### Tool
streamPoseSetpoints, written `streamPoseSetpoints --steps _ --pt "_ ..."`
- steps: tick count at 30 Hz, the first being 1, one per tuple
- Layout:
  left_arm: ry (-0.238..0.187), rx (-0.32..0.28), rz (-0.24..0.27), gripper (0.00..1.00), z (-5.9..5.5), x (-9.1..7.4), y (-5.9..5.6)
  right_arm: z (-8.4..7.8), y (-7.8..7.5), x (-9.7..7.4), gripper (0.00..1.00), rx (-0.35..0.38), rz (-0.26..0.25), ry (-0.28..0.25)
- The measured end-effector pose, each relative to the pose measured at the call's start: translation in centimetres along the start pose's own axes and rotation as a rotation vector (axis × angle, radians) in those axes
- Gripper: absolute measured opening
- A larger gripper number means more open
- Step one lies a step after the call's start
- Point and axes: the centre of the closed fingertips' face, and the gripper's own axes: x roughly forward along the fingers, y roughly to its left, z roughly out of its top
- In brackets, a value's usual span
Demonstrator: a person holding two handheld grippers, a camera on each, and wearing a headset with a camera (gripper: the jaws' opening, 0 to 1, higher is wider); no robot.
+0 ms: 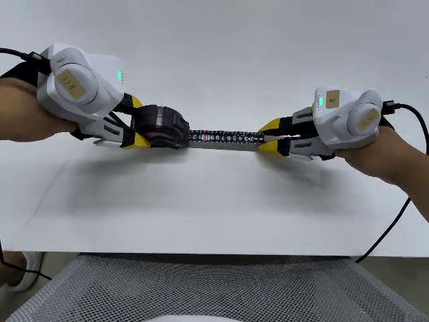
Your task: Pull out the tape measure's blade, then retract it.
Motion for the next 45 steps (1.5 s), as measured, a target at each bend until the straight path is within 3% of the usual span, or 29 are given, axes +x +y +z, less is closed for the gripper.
streamPoseSetpoints --steps 19,45 --pt "0.002 -0.001 -0.002 0.25 0.1 0.0 0.0 -0.8 -0.2 -0.9 0.08 -0.004 0.002 0.013" --pt "0.006 0.004 -0.005 0.26 0.2 0.0 0.0 -3.1 -0.6 -3.1 0.08 0.010 0.000 0.066"
